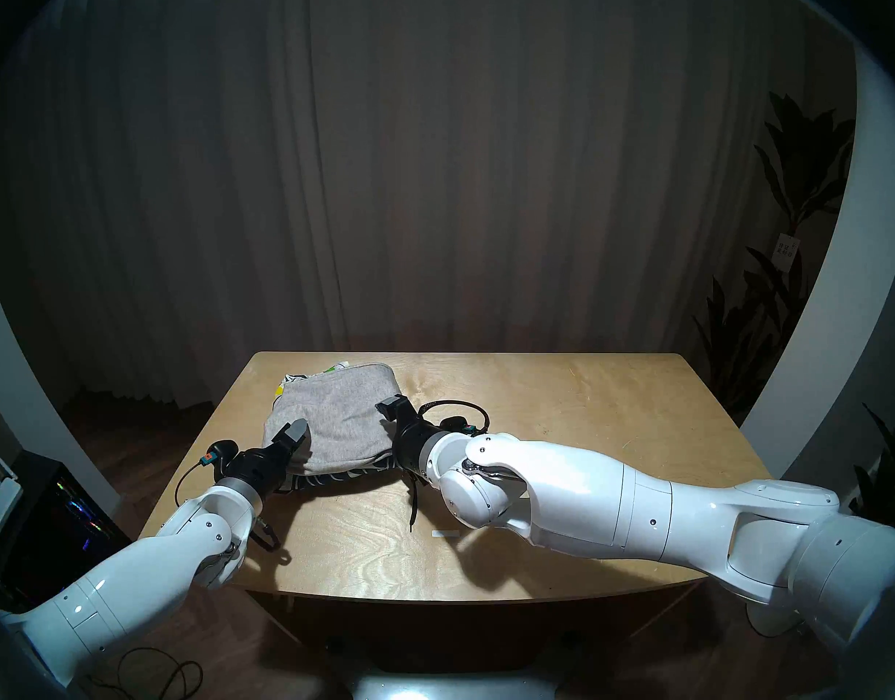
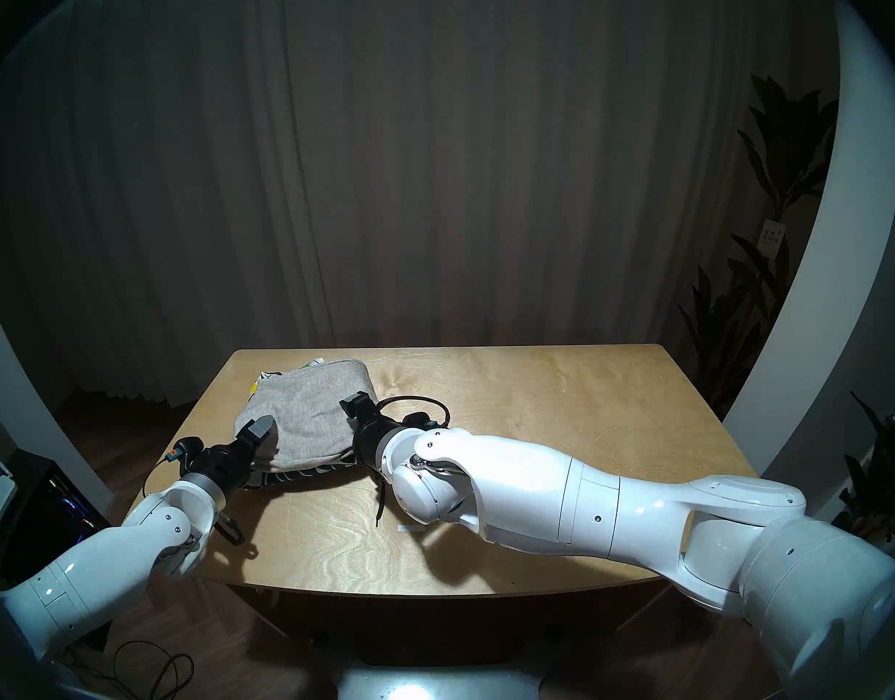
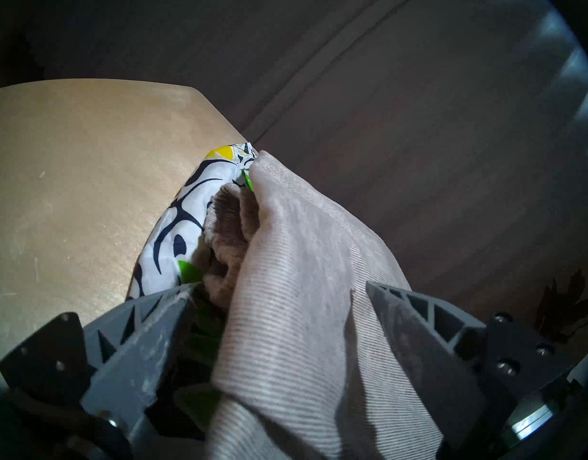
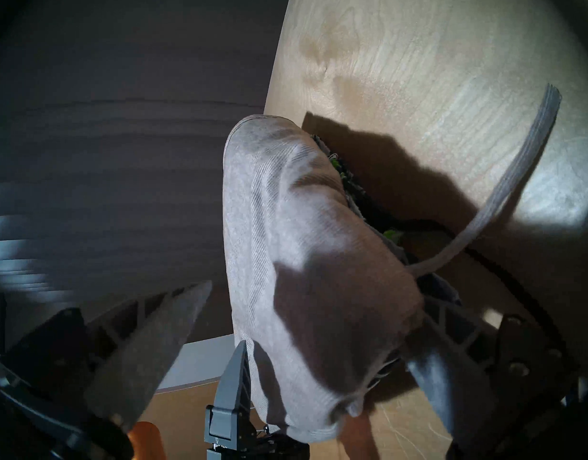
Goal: Fold pants twice and stack them
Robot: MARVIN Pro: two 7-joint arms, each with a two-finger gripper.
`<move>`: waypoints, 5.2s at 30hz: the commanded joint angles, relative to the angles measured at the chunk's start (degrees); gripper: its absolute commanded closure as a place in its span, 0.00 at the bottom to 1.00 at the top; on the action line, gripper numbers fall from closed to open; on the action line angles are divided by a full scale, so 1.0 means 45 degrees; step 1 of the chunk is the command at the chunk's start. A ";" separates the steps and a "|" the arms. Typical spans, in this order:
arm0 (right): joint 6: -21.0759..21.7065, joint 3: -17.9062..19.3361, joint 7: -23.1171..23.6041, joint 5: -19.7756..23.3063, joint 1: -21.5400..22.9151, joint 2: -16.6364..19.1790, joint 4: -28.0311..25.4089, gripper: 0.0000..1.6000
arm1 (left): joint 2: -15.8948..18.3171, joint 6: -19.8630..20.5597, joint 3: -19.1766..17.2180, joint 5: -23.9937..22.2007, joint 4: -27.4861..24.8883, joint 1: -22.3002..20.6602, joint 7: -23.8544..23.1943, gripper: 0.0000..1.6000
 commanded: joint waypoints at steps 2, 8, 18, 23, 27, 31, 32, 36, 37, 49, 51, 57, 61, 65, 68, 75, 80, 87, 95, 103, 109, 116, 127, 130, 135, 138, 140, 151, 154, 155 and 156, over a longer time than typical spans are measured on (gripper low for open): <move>-0.0069 -0.0019 -0.0259 -0.0160 0.0131 0.0960 -0.1547 0.00 | 0.0646 -0.0915 -0.0697 0.0136 -0.0821 0.0562 0.0421 0.00; -0.0668 0.0145 -0.0490 -0.0559 -0.0154 0.2190 -0.2404 0.00 | 0.1132 -0.1777 -0.1062 0.0558 -0.1412 0.1245 0.0581 0.00; -0.1335 0.1192 0.0005 -0.1483 0.0598 0.3807 -0.2341 0.00 | 0.1811 -0.2192 -0.1111 0.2316 -0.2152 0.0726 0.0542 0.00; -0.1502 0.1726 0.0132 -0.1872 0.0846 0.4512 -0.1996 0.00 | 0.1972 -0.2204 -0.1127 0.3114 -0.2510 0.0337 0.0508 0.00; -0.1463 0.1994 0.0253 -0.2445 0.1078 0.5234 -0.1710 0.00 | 0.2085 -0.2148 -0.1060 0.3817 -0.2704 0.0062 0.0517 0.00; -0.1395 0.2076 0.0379 -0.3070 0.1207 0.5867 -0.1071 0.00 | 0.2037 -0.1999 -0.0957 0.4386 -0.2881 -0.0301 0.0503 0.00; -0.1403 0.2102 0.0374 -0.3174 0.1247 0.5959 -0.0908 0.00 | 0.2028 -0.1973 -0.0932 0.4510 -0.2916 -0.0391 0.0478 0.00; -0.1298 0.2114 0.0547 -0.3729 0.1396 0.6633 -0.0527 0.00 | 0.1956 -0.1812 -0.0739 0.5129 -0.3008 -0.0738 0.0497 0.00; -0.1293 0.2127 0.0568 -0.3809 0.1420 0.6655 -0.0445 0.00 | 0.1949 -0.1775 -0.0693 0.5240 -0.3002 -0.0789 0.0496 0.00; -0.0484 0.1999 0.1401 -0.5618 0.1976 0.8217 0.0040 0.00 | 0.1770 -0.0823 0.0028 0.7012 -0.2781 -0.1803 0.0475 0.00; -0.0309 0.2021 0.1537 -0.5913 0.2101 0.8359 0.0131 0.00 | 0.1709 -0.0618 0.0160 0.7309 -0.2688 -0.2009 0.0497 0.00; 0.0126 0.2050 0.1874 -0.6625 0.2388 0.8641 0.0364 0.00 | 0.1388 -0.0117 0.0450 0.8010 -0.2389 -0.2595 0.0606 0.00; 0.0410 0.2011 0.2090 -0.7016 0.2484 0.8780 0.0477 0.00 | 0.1107 0.0219 0.0624 0.8411 -0.2087 -0.3009 0.0681 0.00; 0.0716 0.1933 0.2274 -0.7377 0.2503 0.8908 0.0620 0.00 | 0.0822 0.0604 0.0802 0.8859 -0.1671 -0.3458 0.0799 0.00; 0.0843 0.1898 0.2355 -0.7540 0.2511 0.8962 0.0706 0.00 | 0.0673 0.0771 0.0878 0.9029 -0.1481 -0.3670 0.0884 0.00; 0.1278 0.1815 0.2562 -0.8047 0.2604 0.9092 0.1051 0.00 | 0.0027 0.1438 0.1226 0.9698 -0.0850 -0.4479 0.1251 0.00; 0.1585 0.1708 0.2709 -0.8425 0.2639 0.9106 0.1350 0.00 | -0.0501 0.1919 0.1548 1.0214 -0.0400 -0.5077 0.1505 0.00; 0.1911 0.1572 0.2843 -0.8910 0.2701 0.8983 0.1773 0.00 | -0.1156 0.2498 0.1787 1.0982 0.0299 -0.5698 0.1862 0.00; 0.2189 0.1413 0.2919 -0.9457 0.2768 0.8559 0.2235 0.00 | -0.2066 0.3175 0.2128 1.1967 0.1249 -0.6718 0.2303 0.00; 0.2350 0.1184 0.2996 -0.9974 0.2703 0.8092 0.2745 0.00 | -0.3062 0.3756 0.2448 1.3104 0.2200 -0.7571 0.2735 0.00; 0.2238 0.0877 0.3016 -1.0353 0.2472 0.7746 0.3239 0.00 | -0.3800 0.4126 0.2659 1.4035 0.2968 -0.8087 0.3095 0.00; 0.1742 0.0629 0.3109 -1.0813 0.2358 0.7286 0.3906 0.00 | -0.4553 0.4538 0.3050 1.5013 0.4096 -0.8970 0.3445 0.00; 0.0230 0.0655 0.3346 -1.1546 0.2404 0.6028 0.5350 0.00 | -0.5366 0.4535 0.3342 1.6080 0.5685 -0.9817 0.3119 0.00; -0.0443 0.0688 0.3514 -1.1706 0.2336 0.5582 0.5874 0.00 | -0.5288 0.4321 0.3458 1.6211 0.6242 -1.0150 0.2771 0.00; -0.1441 0.0738 0.3836 -1.1846 0.2144 0.4955 0.6650 0.00 | -0.4987 0.3637 0.3184 1.5959 0.6805 -1.0284 0.1969 0.00; -0.1944 0.0767 0.4021 -1.2029 0.2048 0.4610 0.7204 0.00 | -0.4809 0.3131 0.3023 1.5852 0.7067 -1.0212 0.1492 0.00; -0.2311 0.0860 0.4105 -1.1981 0.1949 0.4336 0.7585 0.00 | -0.4763 0.2761 0.2820 1.5635 0.7248 -1.0119 0.1200 0.00; -0.4222 0.1144 0.5088 -1.2224 0.1699 0.2940 0.9909 0.00 | -0.4789 0.1180 0.2350 1.4878 0.7903 -0.9896 0.0037 0.00; -0.4312 0.1237 0.5567 -1.2050 0.1682 0.2669 1.0326 0.00 | -0.4789 0.1048 0.2247 1.4561 0.7889 -0.9810 -0.0281 0.00; -0.3907 0.1292 0.5651 -1.1830 0.1691 0.2728 1.0163 0.00 | -0.4745 0.1062 0.2220 1.4503 0.7813 -0.9753 -0.0299 0.00; -0.3936 0.1274 0.5758 -1.1896 0.1711 0.2717 1.0195 0.00 | -0.4679 0.1017 0.2207 1.4468 0.7732 -0.9682 -0.0357 0.00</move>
